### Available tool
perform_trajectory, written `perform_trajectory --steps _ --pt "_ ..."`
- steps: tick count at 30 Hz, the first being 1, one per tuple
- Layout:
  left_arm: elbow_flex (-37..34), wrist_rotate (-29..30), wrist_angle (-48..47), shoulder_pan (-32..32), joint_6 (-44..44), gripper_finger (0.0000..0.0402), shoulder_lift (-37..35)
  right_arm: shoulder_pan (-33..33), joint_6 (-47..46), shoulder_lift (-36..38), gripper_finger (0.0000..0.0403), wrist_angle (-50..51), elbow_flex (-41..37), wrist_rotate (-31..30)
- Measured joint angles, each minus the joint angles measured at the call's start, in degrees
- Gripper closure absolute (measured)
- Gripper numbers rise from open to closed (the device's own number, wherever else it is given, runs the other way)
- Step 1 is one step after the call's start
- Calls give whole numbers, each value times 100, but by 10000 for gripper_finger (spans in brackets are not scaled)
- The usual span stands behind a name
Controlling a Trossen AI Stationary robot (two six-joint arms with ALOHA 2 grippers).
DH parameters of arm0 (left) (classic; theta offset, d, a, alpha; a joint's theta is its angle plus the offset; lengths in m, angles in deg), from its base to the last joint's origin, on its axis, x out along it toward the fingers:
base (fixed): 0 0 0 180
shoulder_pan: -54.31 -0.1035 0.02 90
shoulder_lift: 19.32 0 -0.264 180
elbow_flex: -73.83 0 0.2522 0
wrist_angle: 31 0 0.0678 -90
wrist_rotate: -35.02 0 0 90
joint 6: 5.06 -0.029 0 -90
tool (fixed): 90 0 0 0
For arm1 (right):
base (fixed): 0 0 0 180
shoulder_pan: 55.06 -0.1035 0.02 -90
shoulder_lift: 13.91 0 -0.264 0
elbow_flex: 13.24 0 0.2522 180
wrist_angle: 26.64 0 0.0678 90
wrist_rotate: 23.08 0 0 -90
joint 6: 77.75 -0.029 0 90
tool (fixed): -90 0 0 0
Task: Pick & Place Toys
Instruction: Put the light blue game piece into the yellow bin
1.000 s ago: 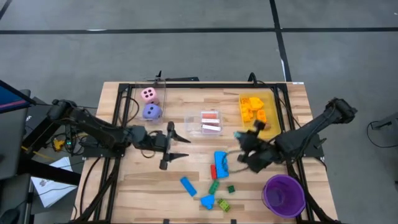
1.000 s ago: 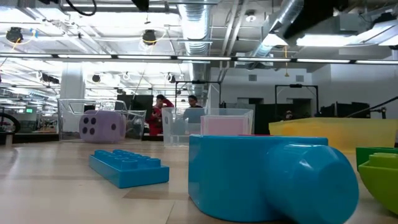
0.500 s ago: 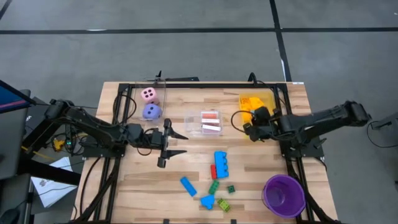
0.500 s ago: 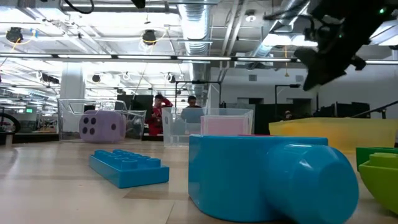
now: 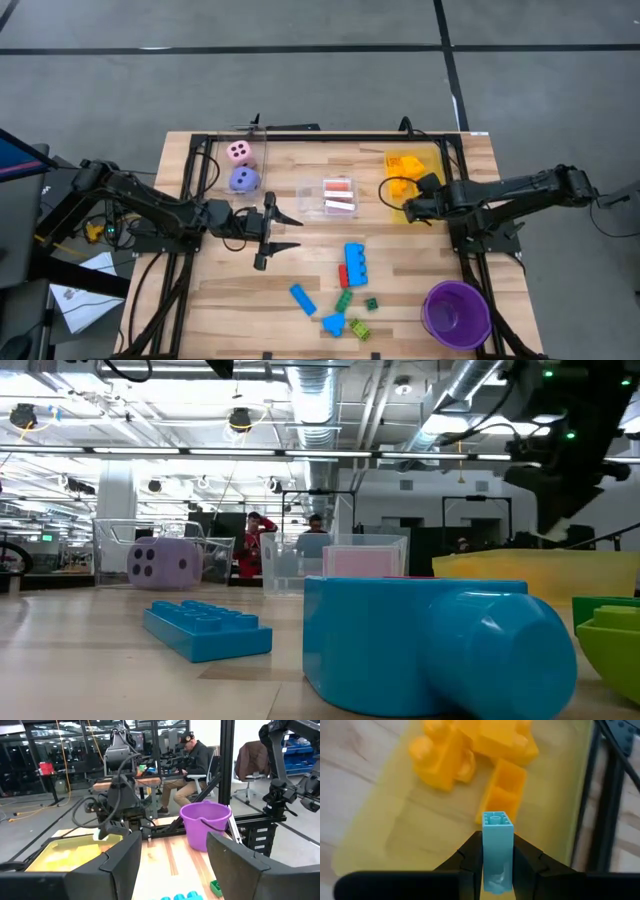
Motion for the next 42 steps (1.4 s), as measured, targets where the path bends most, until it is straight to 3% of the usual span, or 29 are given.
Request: perform_trajectory --steps 8,32,42 --pt "0 0 4 0 13 183 0 -368 -599 2 339 768 0 476" --pt "0 -2 4 0 37 183 0 -416 -430 46 338 568 -341 869" --pt "0 -4 4 0 37 183 0 -418 -355 46 294 402 -341 869"
